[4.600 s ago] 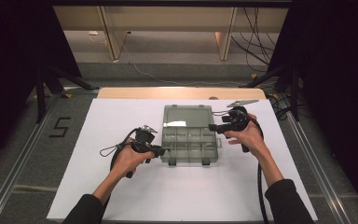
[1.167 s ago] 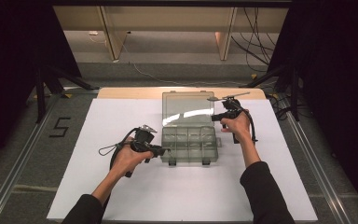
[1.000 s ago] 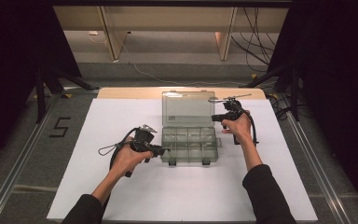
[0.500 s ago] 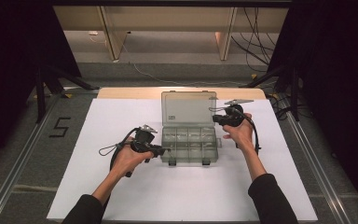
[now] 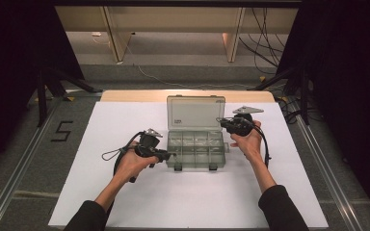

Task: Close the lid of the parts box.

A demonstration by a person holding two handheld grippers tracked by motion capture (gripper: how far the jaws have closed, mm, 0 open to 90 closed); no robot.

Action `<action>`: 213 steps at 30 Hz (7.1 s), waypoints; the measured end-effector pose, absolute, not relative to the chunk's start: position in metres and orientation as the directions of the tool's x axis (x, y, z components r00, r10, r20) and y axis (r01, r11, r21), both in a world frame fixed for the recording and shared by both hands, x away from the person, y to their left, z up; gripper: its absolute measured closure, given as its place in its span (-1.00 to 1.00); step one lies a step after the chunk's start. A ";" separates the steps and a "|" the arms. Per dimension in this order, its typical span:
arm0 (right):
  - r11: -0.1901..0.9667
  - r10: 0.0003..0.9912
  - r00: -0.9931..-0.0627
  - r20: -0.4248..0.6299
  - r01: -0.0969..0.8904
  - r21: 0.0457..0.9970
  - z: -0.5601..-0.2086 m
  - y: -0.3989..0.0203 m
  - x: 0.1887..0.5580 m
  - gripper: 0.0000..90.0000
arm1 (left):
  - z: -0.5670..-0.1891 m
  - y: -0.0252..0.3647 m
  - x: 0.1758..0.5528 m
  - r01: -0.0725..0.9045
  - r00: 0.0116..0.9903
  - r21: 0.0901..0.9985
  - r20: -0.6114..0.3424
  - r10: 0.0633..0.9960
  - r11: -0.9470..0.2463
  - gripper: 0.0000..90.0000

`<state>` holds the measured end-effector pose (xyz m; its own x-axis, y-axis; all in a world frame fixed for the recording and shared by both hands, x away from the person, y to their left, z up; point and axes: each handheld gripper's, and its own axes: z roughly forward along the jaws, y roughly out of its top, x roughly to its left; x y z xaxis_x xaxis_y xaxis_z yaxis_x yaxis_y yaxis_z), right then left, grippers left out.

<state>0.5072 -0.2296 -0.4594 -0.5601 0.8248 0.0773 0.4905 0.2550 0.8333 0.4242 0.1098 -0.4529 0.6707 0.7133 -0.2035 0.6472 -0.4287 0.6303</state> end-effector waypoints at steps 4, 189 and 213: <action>0.263 0.825 -0.563 0.045 0.453 0.852 -0.462 -0.229 0.505 0.87 | -0.453 0.109 0.424 0.644 0.675 0.631 -0.202 0.710 -0.433 0.65; 0.532 0.618 -0.782 -0.082 0.339 0.776 -0.445 -0.229 0.392 1.00 | -0.452 0.108 0.396 0.471 0.727 0.803 -0.119 0.676 -0.366 0.99; 0.542 0.609 -0.789 -0.087 0.333 0.772 -0.447 -0.228 0.392 1.00 | -0.456 0.109 0.393 0.471 0.722 0.811 -0.129 0.680 -0.347 0.99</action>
